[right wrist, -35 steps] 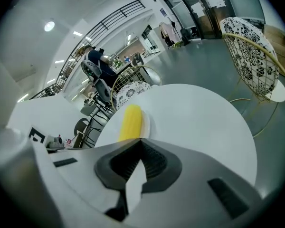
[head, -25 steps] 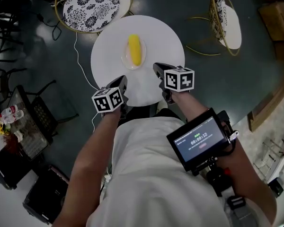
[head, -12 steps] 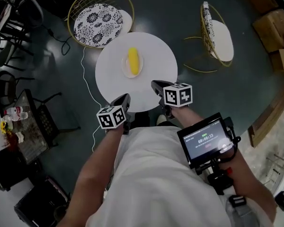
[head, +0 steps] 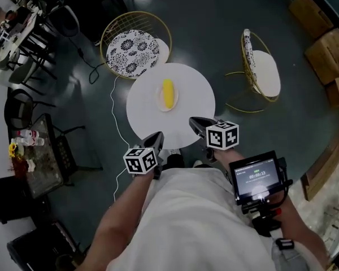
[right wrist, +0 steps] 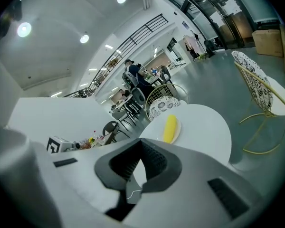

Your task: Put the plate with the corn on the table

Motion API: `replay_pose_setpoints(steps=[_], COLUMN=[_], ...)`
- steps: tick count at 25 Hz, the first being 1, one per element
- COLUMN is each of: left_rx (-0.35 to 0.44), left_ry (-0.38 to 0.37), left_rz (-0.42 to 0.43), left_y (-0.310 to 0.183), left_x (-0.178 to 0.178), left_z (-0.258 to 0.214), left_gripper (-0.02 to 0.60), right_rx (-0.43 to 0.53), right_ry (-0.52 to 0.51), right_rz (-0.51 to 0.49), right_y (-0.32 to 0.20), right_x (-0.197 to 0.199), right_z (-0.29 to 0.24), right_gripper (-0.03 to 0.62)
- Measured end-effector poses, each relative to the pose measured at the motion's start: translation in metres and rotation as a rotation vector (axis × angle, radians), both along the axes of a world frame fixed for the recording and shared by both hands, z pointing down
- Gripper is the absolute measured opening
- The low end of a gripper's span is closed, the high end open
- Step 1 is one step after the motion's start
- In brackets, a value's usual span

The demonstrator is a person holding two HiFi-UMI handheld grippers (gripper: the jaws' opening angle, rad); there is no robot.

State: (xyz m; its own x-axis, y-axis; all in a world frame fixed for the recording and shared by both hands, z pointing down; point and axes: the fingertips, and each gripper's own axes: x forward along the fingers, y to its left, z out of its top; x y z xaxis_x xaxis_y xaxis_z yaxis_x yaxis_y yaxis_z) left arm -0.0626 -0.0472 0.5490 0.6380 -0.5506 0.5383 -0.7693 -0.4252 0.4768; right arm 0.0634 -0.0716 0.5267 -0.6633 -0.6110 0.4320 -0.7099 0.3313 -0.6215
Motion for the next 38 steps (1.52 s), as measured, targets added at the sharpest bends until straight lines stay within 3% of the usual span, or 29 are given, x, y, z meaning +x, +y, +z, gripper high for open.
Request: replay_pose_setpoints(steps=[9,25,38], left_rx=[0.105,0.118,0.092], left_ry=[0.025,0.04,0.044], left_rz=[0.017,0.002,-0.019], left_y=[0.026,0.065,0.062], left_x=[0.006,0.02,0.011], left_z=[-0.026,-0.022,-0.012], left_gripper=[0.006,0.006,0.006], right_rx=[0.067,0.076,0.055], right_ry=[-0.023,-0.062,-0.075], right_rz=[-0.005,-0.049,-0.032], right_y=[0.028,0.075,0.072], right_x=[0.02,0.022,0.017], right_z=[-0.022,-0.012,-0.002], right_gripper=[0.006,0.006,0.006])
